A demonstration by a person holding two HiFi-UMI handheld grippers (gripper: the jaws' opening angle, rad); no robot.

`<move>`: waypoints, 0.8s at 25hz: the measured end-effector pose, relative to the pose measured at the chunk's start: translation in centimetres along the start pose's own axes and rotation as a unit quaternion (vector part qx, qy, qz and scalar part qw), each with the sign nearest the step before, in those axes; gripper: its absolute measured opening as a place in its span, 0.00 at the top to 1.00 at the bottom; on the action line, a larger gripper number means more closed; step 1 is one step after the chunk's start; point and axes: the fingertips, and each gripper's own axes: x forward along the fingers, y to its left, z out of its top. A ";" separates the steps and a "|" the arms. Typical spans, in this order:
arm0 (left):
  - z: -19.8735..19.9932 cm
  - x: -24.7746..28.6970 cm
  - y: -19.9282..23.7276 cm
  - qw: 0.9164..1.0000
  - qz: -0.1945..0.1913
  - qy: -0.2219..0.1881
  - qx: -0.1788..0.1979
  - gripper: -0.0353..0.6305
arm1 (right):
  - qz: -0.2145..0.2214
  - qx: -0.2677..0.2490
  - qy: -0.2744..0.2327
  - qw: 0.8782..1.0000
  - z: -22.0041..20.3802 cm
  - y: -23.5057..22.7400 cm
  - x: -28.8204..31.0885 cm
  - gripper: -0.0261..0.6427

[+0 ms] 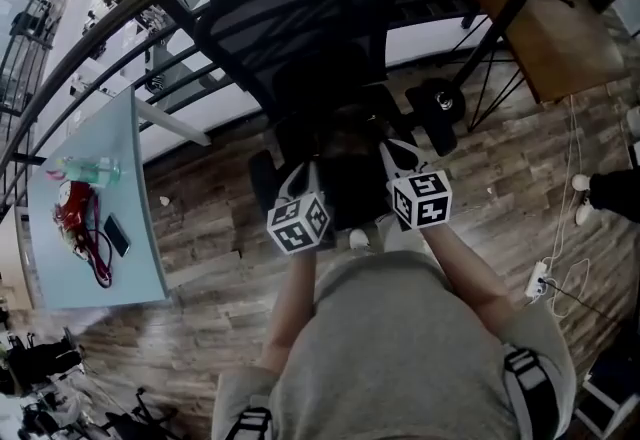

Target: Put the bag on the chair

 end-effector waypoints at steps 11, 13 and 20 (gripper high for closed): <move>1.7 -2.6 -0.1 1.000 -0.012 -0.016 0.012 0.93 | 0.004 0.004 -0.020 1.000 1.1 1.3 -2.6 0.95; 1.8 -2.7 0.0 1.000 -0.013 -0.015 0.011 0.93 | 0.004 0.000 -0.021 1.000 1.1 1.5 -2.7 0.95; 2.4 -2.6 -0.1 1.000 -0.016 -0.015 0.008 0.93 | 0.013 -0.004 -0.030 0.999 2.1 2.0 -2.4 0.96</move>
